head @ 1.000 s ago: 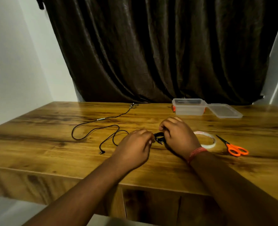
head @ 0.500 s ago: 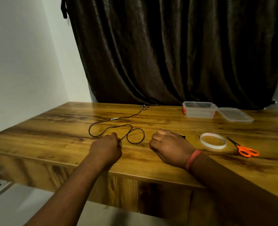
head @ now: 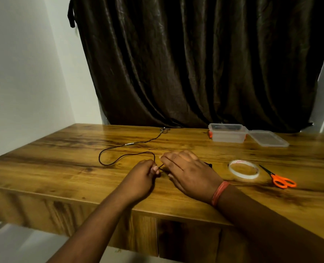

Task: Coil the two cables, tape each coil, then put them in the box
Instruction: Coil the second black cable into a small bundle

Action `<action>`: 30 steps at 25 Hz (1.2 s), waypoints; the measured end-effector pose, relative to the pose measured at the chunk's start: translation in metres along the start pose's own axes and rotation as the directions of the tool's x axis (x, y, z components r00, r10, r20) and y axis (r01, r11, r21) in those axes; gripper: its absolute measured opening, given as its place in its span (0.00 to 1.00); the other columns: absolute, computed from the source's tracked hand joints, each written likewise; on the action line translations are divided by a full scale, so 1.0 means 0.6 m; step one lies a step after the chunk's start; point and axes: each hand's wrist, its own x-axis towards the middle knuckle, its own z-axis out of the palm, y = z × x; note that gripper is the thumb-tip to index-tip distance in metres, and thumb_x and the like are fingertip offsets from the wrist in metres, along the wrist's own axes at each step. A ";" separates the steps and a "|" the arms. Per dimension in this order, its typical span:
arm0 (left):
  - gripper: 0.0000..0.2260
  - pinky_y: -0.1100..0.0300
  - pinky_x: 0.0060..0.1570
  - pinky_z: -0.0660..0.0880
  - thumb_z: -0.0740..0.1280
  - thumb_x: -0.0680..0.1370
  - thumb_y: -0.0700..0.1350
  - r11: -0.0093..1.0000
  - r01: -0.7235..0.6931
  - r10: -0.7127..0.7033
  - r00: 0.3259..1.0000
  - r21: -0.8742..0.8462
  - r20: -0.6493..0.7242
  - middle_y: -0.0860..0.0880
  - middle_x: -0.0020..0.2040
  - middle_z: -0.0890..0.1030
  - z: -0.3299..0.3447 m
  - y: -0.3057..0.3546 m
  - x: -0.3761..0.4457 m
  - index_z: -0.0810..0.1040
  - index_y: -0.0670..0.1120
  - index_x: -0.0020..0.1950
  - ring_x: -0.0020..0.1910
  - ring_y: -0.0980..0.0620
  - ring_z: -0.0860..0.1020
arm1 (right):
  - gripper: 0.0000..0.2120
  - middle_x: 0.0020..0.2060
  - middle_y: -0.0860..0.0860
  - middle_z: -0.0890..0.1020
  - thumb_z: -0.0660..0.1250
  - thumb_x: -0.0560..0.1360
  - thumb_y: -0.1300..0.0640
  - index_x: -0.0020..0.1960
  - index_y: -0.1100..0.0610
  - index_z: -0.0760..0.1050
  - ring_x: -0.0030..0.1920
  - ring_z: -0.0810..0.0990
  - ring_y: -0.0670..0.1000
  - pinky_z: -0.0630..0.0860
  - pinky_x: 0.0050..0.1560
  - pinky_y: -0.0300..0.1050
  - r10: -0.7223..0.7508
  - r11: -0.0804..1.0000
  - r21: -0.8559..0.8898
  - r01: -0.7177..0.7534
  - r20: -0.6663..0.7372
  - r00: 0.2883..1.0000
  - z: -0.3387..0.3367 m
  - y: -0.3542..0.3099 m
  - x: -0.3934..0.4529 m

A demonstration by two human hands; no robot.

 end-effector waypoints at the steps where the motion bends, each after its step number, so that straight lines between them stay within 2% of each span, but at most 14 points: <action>1: 0.12 0.57 0.38 0.70 0.58 0.84 0.48 0.986 0.011 -0.002 0.999 -0.164 0.050 0.51 0.43 0.80 0.014 0.007 0.003 0.76 0.48 0.44 0.39 0.54 0.76 | 0.22 0.69 0.52 0.72 0.61 0.80 0.53 0.73 0.56 0.66 0.69 0.69 0.52 0.65 0.70 0.53 0.011 0.999 -0.030 -0.011 -0.006 1.000 0.001 0.002 0.000; 2: 0.13 0.57 0.37 0.68 0.57 0.84 0.49 0.946 0.025 0.011 0.994 -0.322 0.109 0.51 0.40 0.79 0.026 0.014 0.006 0.75 0.48 0.43 0.35 0.54 0.73 | 0.20 0.69 0.52 0.73 0.62 0.80 0.54 0.71 0.55 0.68 0.70 0.69 0.52 0.64 0.71 0.54 0.031 0.998 -0.046 -0.032 -0.010 0.999 0.003 0.006 0.000; 4: 0.13 0.55 0.38 0.66 0.57 0.84 0.48 0.828 0.028 0.079 0.983 -0.560 0.166 0.49 0.34 0.75 0.047 0.021 0.014 0.75 0.49 0.42 0.34 0.51 0.69 | 0.13 0.57 0.49 0.80 0.65 0.78 0.56 0.61 0.52 0.75 0.63 0.75 0.51 0.65 0.70 0.55 0.107 0.994 0.029 -0.106 -0.025 0.994 0.007 0.020 -0.004; 6: 0.12 0.54 0.37 0.66 0.57 0.83 0.45 0.691 0.072 0.119 0.970 -0.720 0.212 0.48 0.30 0.70 0.056 0.030 0.024 0.76 0.46 0.44 0.32 0.48 0.66 | 0.06 0.46 0.48 0.81 0.66 0.76 0.60 0.52 0.52 0.76 0.51 0.78 0.49 0.73 0.61 0.50 0.238 0.937 0.271 -0.219 -0.039 0.971 0.003 0.031 -0.011; 8: 0.11 0.56 0.34 0.67 0.58 0.83 0.44 0.594 0.142 0.145 0.949 -0.792 0.279 0.48 0.27 0.65 0.051 0.047 0.037 0.76 0.42 0.46 0.29 0.50 0.63 | 0.07 0.44 0.48 0.79 0.63 0.77 0.64 0.50 0.54 0.77 0.45 0.76 0.46 0.74 0.49 0.43 0.374 0.807 0.498 -0.316 -0.018 0.927 -0.002 0.039 -0.010; 10: 0.11 0.60 0.31 0.65 0.59 0.82 0.45 0.542 0.172 0.179 0.932 -0.822 0.314 0.49 0.27 0.62 0.041 0.063 0.056 0.76 0.41 0.45 0.27 0.54 0.60 | 0.09 0.44 0.47 0.77 0.61 0.79 0.64 0.50 0.55 0.78 0.42 0.75 0.43 0.72 0.44 0.35 0.514 0.670 0.638 -0.381 -0.029 0.857 0.000 0.046 0.011; 13: 0.11 0.61 0.31 0.69 0.62 0.79 0.47 0.444 0.177 0.187 0.940 -0.878 0.284 0.49 0.27 0.65 0.036 0.061 0.092 0.78 0.42 0.43 0.26 0.56 0.63 | 0.10 0.47 0.46 0.75 0.60 0.81 0.63 0.51 0.54 0.80 0.43 0.75 0.40 0.70 0.45 0.30 0.702 0.472 0.751 -0.461 -0.004 0.712 0.023 0.055 0.057; 15: 0.11 0.56 0.35 0.76 0.65 0.76 0.48 0.356 0.199 0.149 0.952 -0.913 0.266 0.47 0.29 0.71 0.036 0.042 0.106 0.80 0.42 0.42 0.28 0.53 0.70 | 0.08 0.48 0.45 0.76 0.62 0.80 0.61 0.52 0.53 0.80 0.45 0.77 0.44 0.72 0.47 0.34 0.742 0.406 0.780 -0.476 0.022 0.670 0.044 0.052 0.072; 18: 0.10 0.50 0.44 0.81 0.65 0.76 0.45 0.277 0.186 0.176 0.955 -0.943 0.240 0.43 0.34 0.77 0.034 0.021 0.109 0.82 0.40 0.44 0.33 0.51 0.78 | 0.04 0.45 0.45 0.78 0.65 0.79 0.59 0.49 0.54 0.79 0.47 0.77 0.43 0.72 0.46 0.35 0.714 0.471 0.738 -0.483 0.003 0.700 0.054 0.047 0.066; 22: 0.13 0.48 0.44 0.82 0.72 0.74 0.47 0.116 0.137 0.256 0.953 -0.984 0.162 0.40 0.42 0.83 0.030 0.025 0.107 0.83 0.38 0.51 0.41 0.46 0.83 | 0.10 0.49 0.49 0.81 0.64 0.76 0.57 0.55 0.51 0.79 0.48 0.80 0.50 0.77 0.47 0.47 0.543 0.651 0.588 -0.480 0.081 0.836 0.042 0.029 0.053; 24: 0.12 0.50 0.45 0.82 0.67 0.77 0.44 0.083 0.117 0.216 0.967 -0.990 0.132 0.37 0.49 0.84 0.028 0.031 0.106 0.83 0.38 0.53 0.47 0.43 0.85 | 0.11 0.51 0.52 0.83 0.62 0.76 0.56 0.56 0.52 0.79 0.49 0.81 0.56 0.77 0.46 0.49 0.493 0.773 0.366 -0.518 0.166 0.854 0.033 0.015 0.056; 26: 0.12 0.52 0.47 0.82 0.69 0.74 0.43 0.046 0.078 0.149 0.985 -0.996 0.084 0.35 0.54 0.83 0.027 0.035 0.106 0.83 0.37 0.54 0.52 0.41 0.84 | 0.10 0.50 0.55 0.83 0.59 0.79 0.56 0.54 0.56 0.78 0.48 0.81 0.60 0.75 0.44 0.50 0.469 0.835 0.236 -0.497 0.167 0.867 0.028 0.007 0.056; 28: 0.15 0.53 0.50 0.81 0.69 0.74 0.44 0.027 0.022 0.099 0.995 -0.999 0.024 0.33 0.58 0.81 0.023 0.037 0.107 0.81 0.36 0.56 0.57 0.39 0.82 | 0.11 0.48 0.55 0.83 0.56 0.81 0.53 0.55 0.56 0.75 0.45 0.82 0.60 0.76 0.42 0.51 0.440 0.860 0.235 -0.454 0.112 0.891 0.027 0.003 0.054; 30: 0.15 0.55 0.51 0.81 0.62 0.78 0.42 0.064 -0.018 0.020 1.000 -0.998 -0.016 0.34 0.60 0.80 0.023 0.038 0.109 0.77 0.36 0.60 0.60 0.40 0.81 | 0.11 0.47 0.55 0.83 0.55 0.82 0.52 0.56 0.55 0.74 0.44 0.82 0.60 0.77 0.41 0.51 0.417 0.864 0.274 -0.422 0.078 0.906 0.025 0.001 0.053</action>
